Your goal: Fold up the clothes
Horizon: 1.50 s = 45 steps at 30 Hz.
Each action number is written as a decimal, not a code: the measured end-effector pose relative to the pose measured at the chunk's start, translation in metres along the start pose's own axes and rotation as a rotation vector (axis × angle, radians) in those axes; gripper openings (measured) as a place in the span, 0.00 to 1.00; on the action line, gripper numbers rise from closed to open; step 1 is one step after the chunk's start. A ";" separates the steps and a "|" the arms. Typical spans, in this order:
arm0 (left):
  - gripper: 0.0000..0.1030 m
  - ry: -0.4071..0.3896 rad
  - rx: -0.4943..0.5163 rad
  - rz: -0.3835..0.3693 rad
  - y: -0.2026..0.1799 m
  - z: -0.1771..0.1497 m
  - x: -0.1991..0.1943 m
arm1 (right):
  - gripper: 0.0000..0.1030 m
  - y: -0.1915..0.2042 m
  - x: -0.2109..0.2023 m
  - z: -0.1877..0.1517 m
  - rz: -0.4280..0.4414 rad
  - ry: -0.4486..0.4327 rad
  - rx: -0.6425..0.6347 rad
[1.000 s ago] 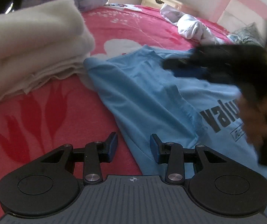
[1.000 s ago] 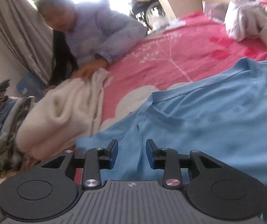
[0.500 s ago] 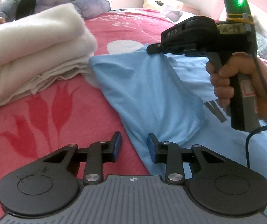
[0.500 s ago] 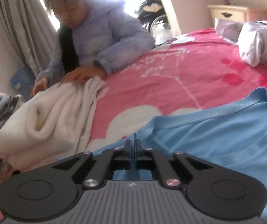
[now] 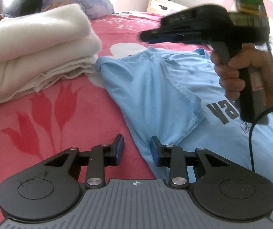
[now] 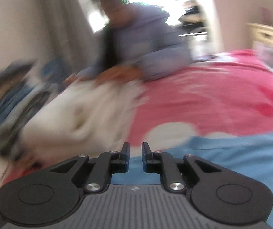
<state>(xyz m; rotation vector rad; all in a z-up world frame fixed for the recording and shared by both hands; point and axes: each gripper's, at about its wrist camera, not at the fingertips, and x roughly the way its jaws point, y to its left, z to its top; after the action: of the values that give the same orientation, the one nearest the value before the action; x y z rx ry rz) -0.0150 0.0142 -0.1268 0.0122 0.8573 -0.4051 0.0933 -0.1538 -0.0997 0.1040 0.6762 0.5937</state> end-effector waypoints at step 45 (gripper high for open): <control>0.33 -0.055 0.221 -0.089 -0.040 0.003 -0.014 | 0.21 0.025 -0.073 -0.065 -0.085 0.277 0.071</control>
<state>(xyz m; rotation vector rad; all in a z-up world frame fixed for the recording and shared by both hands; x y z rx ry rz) -0.0354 -0.0180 -0.1084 0.1670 0.7574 -0.5803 -0.0036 -0.1792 -0.1026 0.0588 0.9660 0.5064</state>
